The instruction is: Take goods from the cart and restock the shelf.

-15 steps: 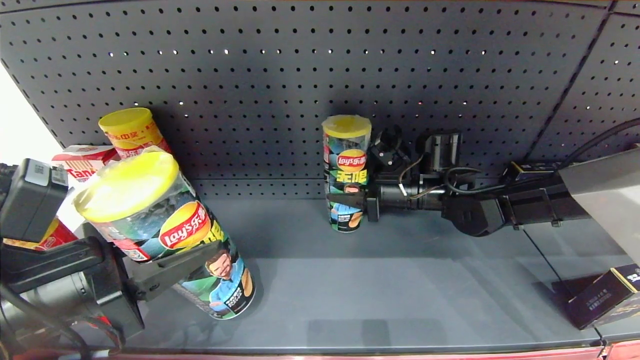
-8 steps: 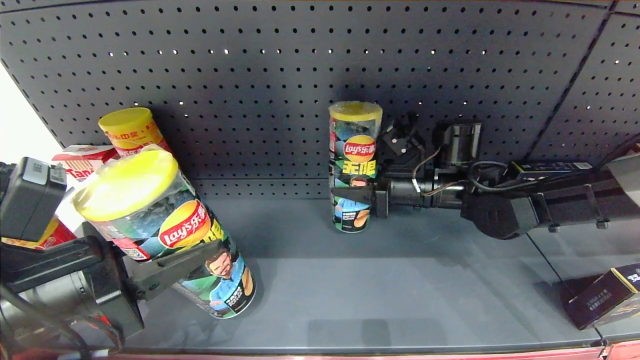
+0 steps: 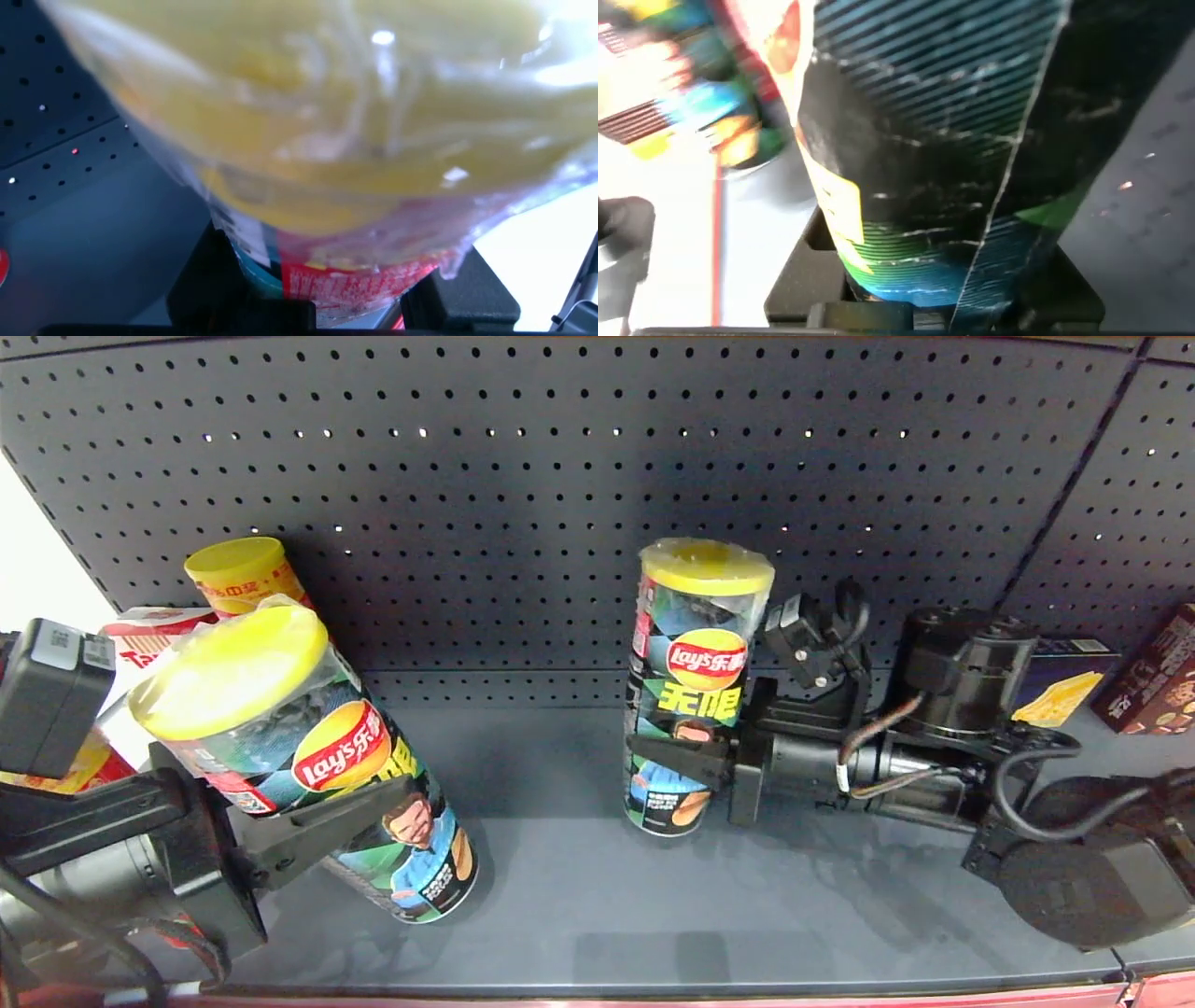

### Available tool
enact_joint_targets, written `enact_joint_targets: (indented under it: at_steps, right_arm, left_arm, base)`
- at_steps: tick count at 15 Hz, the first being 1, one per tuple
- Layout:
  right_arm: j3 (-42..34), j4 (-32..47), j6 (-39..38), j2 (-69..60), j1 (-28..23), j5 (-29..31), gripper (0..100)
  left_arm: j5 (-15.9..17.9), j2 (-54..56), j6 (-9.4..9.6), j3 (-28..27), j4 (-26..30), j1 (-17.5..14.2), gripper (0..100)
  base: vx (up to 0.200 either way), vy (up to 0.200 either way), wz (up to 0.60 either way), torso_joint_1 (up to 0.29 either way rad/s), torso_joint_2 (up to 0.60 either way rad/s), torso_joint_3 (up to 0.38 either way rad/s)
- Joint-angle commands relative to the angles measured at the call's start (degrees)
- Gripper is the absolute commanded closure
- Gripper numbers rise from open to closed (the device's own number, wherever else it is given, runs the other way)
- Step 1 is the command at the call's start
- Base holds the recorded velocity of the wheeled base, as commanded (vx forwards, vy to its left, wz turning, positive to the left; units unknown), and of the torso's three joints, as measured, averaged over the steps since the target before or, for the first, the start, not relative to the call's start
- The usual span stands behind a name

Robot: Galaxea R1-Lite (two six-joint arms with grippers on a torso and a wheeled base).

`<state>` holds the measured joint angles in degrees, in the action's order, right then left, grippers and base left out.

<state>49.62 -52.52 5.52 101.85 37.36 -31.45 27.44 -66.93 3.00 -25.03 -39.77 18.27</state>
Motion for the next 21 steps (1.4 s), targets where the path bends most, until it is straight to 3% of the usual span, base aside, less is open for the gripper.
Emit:
enact_joint_targets:
  at_steps: [1, 7, 19, 20, 21]
  right_arm:
    - [-6.5, -2.9, -0.1, -4.7, 2.8, 1.0, 100]
    - [-14.9, -10.2, 0.2, -2.4, 3.9, 1.9, 100]
    - [-16.1, -14.0, 1.0, 3.0, 4.5, 2.0, 100]
    - [-16.1, -14.2, 1.1, 3.2, 4.6, 2.0, 0]
    - [-16.2, -14.2, 1.1, 3.1, 4.8, 2.3, 0]
  left_arm:
    - [0.0, 0.0, -0.01, -0.5, 0.0, 0.0, 100]
    - [-1.0, -0.1, -0.01, -0.5, 0.0, 0.2, 100]
    - [-1.0, -0.1, -0.01, -0.2, 0.0, 0.2, 100]
    - [-1.0, -0.1, -0.01, -0.1, 0.0, 0.2, 100]
    - [-1.0, -0.1, -0.01, 0.0, 0.0, 0.2, 100]
  base:
    - [0.0, 0.0, 0.0, 0.0, 0.0, 0.0]
    - [0.0, 0.0, 0.0, 0.0, 0.0, 0.0]
    - [0.0, 0.0, 0.0, 0.0, 0.0, 0.0]
    - [0.0, 0.0, 0.0, 0.0, 0.0, 0.0]
    - [0.0, 0.0, 0.0, 0.0, 0.0, 0.0]
